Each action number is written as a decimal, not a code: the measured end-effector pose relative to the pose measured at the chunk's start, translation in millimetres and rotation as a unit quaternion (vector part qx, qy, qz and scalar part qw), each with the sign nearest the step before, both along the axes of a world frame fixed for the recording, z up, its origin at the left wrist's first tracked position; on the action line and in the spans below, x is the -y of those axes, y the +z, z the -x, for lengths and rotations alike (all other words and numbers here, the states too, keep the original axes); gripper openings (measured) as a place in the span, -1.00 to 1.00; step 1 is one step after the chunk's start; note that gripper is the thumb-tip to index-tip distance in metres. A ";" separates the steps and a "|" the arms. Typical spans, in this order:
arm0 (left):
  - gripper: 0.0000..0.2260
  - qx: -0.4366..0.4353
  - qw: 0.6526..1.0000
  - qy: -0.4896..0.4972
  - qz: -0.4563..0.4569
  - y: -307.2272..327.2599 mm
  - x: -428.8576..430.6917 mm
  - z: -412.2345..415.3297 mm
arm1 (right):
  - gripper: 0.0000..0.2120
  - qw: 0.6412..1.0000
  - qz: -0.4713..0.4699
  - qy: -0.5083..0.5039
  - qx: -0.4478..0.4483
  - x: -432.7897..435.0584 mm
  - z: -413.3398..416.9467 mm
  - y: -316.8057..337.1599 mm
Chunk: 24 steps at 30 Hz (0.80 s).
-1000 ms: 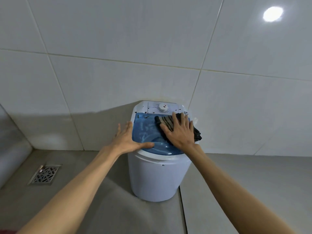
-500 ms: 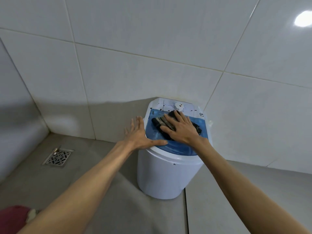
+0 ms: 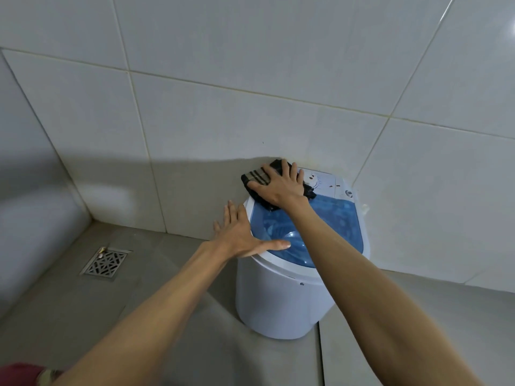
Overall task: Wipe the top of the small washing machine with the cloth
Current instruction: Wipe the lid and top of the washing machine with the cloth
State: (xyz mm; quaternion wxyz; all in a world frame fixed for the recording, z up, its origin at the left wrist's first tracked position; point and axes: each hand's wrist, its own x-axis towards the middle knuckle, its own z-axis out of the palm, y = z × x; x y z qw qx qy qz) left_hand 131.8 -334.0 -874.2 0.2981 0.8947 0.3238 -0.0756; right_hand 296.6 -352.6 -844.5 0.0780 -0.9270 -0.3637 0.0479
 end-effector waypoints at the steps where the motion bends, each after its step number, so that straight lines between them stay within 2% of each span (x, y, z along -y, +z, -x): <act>1: 0.38 -0.002 1.000 -0.001 0.000 1.2 0.2 0.3 | -0.27 1.000 -0.009 -0.017 0.014 -6.5 -2.6 -0.4; 5: 0.38 -0.004 1.000 -0.001 0.001 2.4 0.7 1.8 | -0.46 0.994 -0.036 -0.072 0.069 -26.0 -1.4 -2.2; 10: 0.35 -0.018 1.000 -0.008 0.000 4.8 -0.8 0.7 | -0.64 0.990 -0.092 -0.071 0.078 -23.0 0.4 -0.8; 12: 0.35 -0.021 1.000 -0.005 -0.003 4.3 -1.6 0.0 | -0.62 0.990 -0.115 -0.050 0.067 -13.3 2.4 -0.5; 17: 0.36 -0.028 1.000 0.001 -0.012 4.3 -2.0 -2.9 | -0.41 0.990 -0.132 -0.021 0.034 29.4 22.1 -13.2; 21: 0.39 -0.019 1.000 0.012 -0.014 2.5 -0.1 -3.8 | -0.53 0.985 -0.094 -0.021 0.140 55.3 35.7 -11.6; 24: 0.39 -0.017 1.000 0.012 -0.013 1.5 -1.4 -5.4 | -0.60 0.989 -0.082 0.066 0.104 55.7 39.6 -10.4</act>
